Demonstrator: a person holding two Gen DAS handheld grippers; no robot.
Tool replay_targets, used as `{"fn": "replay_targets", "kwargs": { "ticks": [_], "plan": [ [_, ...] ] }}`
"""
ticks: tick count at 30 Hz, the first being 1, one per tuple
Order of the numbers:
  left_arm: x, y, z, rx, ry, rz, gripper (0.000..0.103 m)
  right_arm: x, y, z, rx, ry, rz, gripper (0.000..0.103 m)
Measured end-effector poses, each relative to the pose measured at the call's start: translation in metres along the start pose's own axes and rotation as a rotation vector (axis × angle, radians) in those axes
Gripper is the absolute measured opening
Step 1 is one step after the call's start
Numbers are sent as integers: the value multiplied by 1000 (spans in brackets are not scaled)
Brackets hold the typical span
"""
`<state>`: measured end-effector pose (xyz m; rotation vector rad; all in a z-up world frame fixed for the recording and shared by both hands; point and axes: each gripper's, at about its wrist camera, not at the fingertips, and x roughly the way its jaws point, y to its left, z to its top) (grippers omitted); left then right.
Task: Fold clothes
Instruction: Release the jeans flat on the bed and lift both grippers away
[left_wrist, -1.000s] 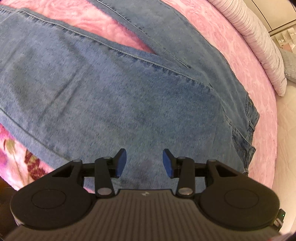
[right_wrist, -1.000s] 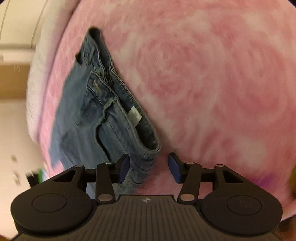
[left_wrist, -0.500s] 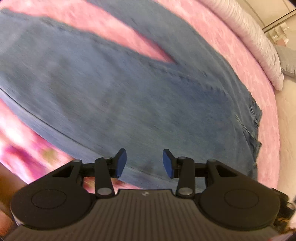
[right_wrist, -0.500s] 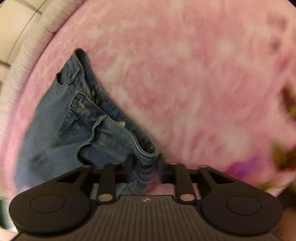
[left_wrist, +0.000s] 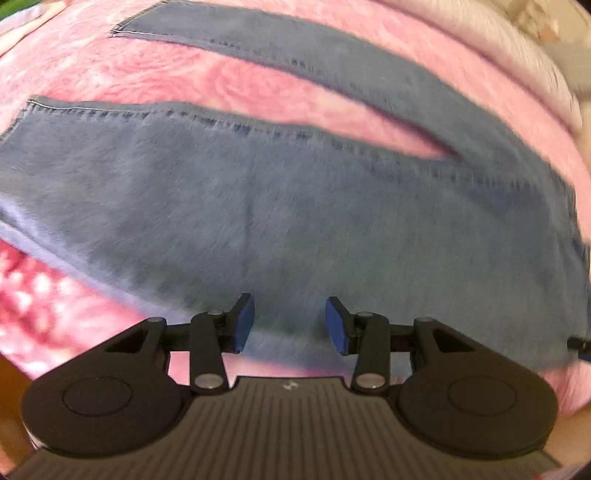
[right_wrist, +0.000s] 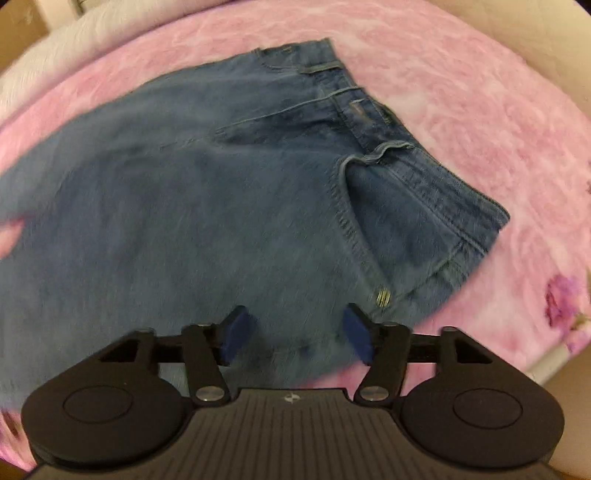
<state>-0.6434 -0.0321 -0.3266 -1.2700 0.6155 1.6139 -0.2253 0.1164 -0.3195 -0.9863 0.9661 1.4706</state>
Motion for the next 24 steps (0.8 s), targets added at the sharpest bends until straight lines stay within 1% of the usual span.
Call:
{"fn": "replay_targets", "kwargs": {
  "ticks": [1, 2, 3, 4, 6, 7, 8, 10, 12, 15, 17, 19, 20, 24],
  "plan": [
    [-6, 4, -3, -7, 38, 17, 38, -5, 2, -4, 20, 36, -5, 66],
    [-13, 8, -7, -23, 82, 41, 37, -13, 1, -7, 62, 65, -4, 63],
    [-23, 12, -10, -47, 113, 55, 35, -21, 0, -11, 103, 94, -2, 63],
    [-37, 14, -12, -59, 118, 47, 36, -31, -2, -14, 140, 104, 6, 64],
    [-70, 13, -11, -53, 106, 19, 37, -61, -2, -16, 191, 82, 37, 71],
    [-86, 8, -8, -36, 103, 13, 38, -76, 0, -15, 195, 67, 49, 72],
    [-101, 4, -4, -24, 92, 3, 39, -92, 3, -13, 191, 53, 57, 74],
    [-132, -6, 7, -6, 54, -26, 45, -120, 10, -4, 184, 19, 74, 77],
    [-158, -21, 21, 14, 12, -50, 48, -146, 18, 11, 177, -31, 101, 84],
    [-194, -46, 34, 33, -80, -71, 56, -186, 28, 30, 155, -108, 161, 87],
    [-217, -62, 39, 41, -139, -88, 57, -212, 33, 37, 121, -159, 197, 89],
    [-231, -76, 34, 48, -159, -104, 58, -234, 36, 38, 77, -201, 202, 89],
    [-238, -85, 29, 56, -162, -100, 58, -245, 38, 37, 54, -221, 201, 89],
    [-257, -115, 3, 85, -160, -81, 62, -268, 33, 19, -14, -206, 162, 89]
  ]
}}
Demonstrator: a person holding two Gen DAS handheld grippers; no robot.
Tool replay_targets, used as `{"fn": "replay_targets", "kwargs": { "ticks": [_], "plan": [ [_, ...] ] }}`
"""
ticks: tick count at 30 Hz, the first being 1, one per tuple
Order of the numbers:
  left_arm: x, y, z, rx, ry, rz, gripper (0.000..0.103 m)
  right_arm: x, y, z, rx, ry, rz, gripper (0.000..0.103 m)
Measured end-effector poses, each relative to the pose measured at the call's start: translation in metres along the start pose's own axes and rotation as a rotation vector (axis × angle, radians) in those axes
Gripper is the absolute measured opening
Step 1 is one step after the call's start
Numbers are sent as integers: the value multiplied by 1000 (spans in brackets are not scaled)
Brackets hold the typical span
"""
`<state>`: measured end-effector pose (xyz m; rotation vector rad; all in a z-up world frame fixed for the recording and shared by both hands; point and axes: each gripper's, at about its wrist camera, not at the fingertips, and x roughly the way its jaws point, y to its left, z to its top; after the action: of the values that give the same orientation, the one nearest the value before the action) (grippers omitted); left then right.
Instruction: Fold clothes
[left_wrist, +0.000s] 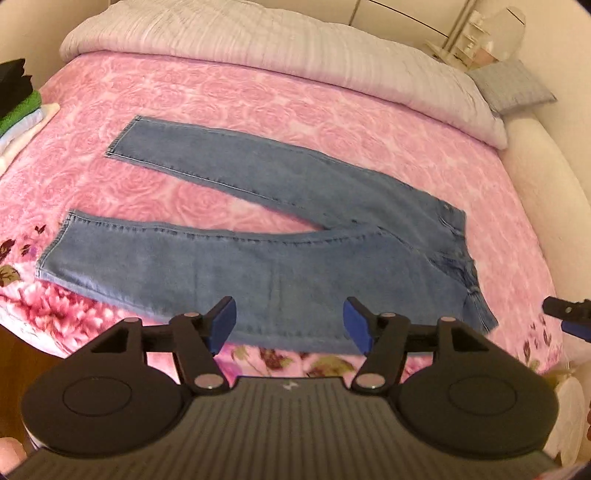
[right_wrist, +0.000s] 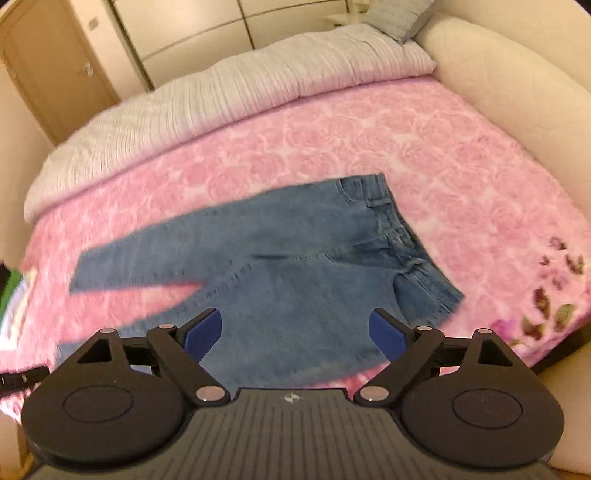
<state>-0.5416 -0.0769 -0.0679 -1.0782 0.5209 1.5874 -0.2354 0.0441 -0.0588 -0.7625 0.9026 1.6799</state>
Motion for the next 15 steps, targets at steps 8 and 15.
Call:
{"fn": "replay_targets", "kwargs": {
  "ticks": [8, 15],
  "plan": [
    [-40, -51, -51, 70, 0, 49, 66, -25, -21, -48, -75, 104, -81, 89],
    [-74, -68, -74, 109, -60, 91, 72, -51, -34, -69, -74, 98, -77, 89]
  ]
}}
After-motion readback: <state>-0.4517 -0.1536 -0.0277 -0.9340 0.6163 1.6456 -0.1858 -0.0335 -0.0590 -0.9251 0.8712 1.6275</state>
